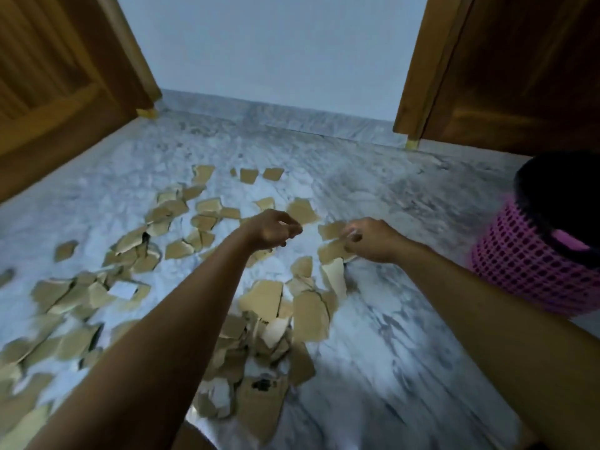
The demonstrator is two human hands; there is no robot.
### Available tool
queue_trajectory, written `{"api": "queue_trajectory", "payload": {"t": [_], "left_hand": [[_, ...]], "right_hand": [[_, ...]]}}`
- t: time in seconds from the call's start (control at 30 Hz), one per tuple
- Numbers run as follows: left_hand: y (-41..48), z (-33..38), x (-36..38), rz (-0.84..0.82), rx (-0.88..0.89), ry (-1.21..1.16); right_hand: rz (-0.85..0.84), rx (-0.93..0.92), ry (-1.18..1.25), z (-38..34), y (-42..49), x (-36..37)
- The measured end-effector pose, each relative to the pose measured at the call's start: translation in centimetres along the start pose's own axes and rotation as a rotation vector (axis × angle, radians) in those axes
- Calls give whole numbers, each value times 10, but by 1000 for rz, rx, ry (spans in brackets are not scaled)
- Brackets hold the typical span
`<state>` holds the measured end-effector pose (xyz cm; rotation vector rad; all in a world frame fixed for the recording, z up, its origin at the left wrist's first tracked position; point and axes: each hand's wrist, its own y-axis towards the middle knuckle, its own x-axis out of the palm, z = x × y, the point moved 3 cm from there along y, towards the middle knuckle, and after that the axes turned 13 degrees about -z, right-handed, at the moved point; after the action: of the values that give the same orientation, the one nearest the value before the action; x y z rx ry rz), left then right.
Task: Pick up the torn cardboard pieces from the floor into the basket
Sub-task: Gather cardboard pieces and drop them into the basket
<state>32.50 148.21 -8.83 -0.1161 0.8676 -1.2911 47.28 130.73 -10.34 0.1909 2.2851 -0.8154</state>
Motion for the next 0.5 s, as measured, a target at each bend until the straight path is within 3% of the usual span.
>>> {"api": "queue_trajectory", "payload": {"t": [0.23, 0.4, 0.5], "left_hand": [[1, -103, 3, 34, -121, -70], [7, -134, 12, 75, -197, -41], [-10, -155, 29, 90, -305, -67]], "right_hand": [[-236, 15, -61, -18, 70, 88], [-288, -141, -190, -28, 97, 106], [-460, -237, -385, -36, 98, 131]]}}
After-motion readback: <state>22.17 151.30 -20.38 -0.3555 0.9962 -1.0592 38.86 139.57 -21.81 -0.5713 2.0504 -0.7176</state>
